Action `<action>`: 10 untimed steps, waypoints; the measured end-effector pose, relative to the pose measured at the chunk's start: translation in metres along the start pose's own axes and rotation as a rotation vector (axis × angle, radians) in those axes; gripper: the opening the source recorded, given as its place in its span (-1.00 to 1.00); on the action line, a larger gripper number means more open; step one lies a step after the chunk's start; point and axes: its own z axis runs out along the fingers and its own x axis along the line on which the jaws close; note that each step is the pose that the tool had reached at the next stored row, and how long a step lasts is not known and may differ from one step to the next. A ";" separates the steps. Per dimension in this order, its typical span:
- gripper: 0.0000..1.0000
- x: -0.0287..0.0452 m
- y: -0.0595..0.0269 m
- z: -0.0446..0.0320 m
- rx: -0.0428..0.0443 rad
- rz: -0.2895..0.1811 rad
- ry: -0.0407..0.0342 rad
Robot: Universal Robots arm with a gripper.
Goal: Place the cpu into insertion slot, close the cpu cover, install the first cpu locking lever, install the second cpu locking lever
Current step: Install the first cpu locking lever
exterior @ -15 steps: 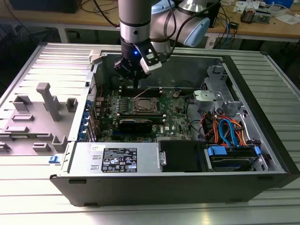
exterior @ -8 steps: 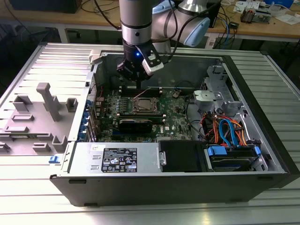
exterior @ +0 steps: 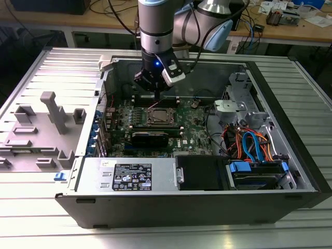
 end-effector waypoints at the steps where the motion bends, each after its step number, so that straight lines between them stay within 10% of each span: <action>1: -0.79 -0.0008 0.0003 0.0004 -0.0004 0.000 0.0063; 4: -0.79 -0.0029 0.0009 0.0014 -0.0010 0.001 0.0229; 10: -0.79 -0.0055 0.0020 0.0035 -0.0002 0.001 0.0234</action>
